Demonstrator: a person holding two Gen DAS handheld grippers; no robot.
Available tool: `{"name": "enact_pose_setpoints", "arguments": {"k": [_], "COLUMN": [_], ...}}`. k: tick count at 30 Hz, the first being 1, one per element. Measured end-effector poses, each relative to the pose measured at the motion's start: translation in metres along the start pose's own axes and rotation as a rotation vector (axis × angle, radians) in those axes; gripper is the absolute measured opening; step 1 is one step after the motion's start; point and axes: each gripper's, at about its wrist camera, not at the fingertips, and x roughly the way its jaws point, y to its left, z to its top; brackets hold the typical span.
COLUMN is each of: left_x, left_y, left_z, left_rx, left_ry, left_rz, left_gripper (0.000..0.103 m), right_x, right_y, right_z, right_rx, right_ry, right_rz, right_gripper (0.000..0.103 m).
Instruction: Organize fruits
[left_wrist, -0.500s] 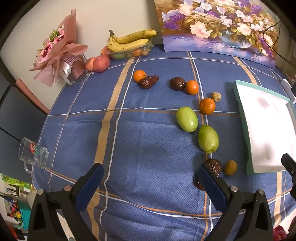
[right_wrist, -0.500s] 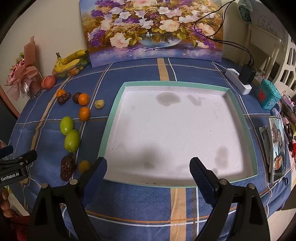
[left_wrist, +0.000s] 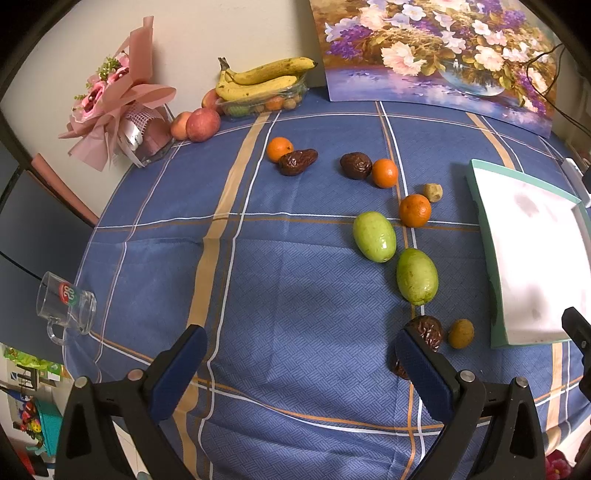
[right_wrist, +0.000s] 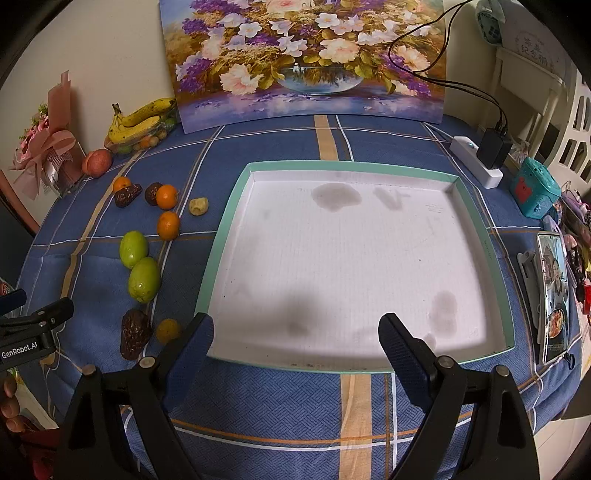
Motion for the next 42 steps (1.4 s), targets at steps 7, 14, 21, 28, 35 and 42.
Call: {"name": "enact_pose_setpoints", "arguments": {"k": [7, 14, 21, 28, 35, 42], "left_x": [0.0, 0.0, 0.0, 0.0, 0.0, 0.01], "left_y": [0.0, 0.0, 0.0, 0.0, 0.0, 0.003], "left_z": [0.0, 0.0, 0.0, 0.0, 0.0, 0.007], "left_rx": [-0.002, -0.003, -0.003, -0.002, -0.001, -0.036], "left_ry": [0.0, 0.0, -0.001, 0.002, 0.003, 0.005], "left_rz": [0.0, 0.0, -0.001, 0.001, 0.003, -0.027], "left_gripper": [0.103, 0.103, 0.103, 0.103, 0.103, 0.103], "right_x": [0.0, 0.0, 0.001, 0.002, 0.002, 0.001], "right_y": [0.0, 0.0, 0.001, 0.001, 0.002, 0.002], "right_z": [0.0, 0.0, 0.0, -0.002, -0.001, 0.001], "right_rx": [-0.001, -0.002, -0.004, -0.006, -0.006, -0.007], "right_ry": [0.001, 0.003, 0.005, 0.007, 0.009, 0.001], "right_rz": [0.0, -0.002, -0.005, -0.008, -0.01, -0.008], "right_gripper": [0.091, 0.091, 0.091, 0.091, 0.091, 0.091]}}
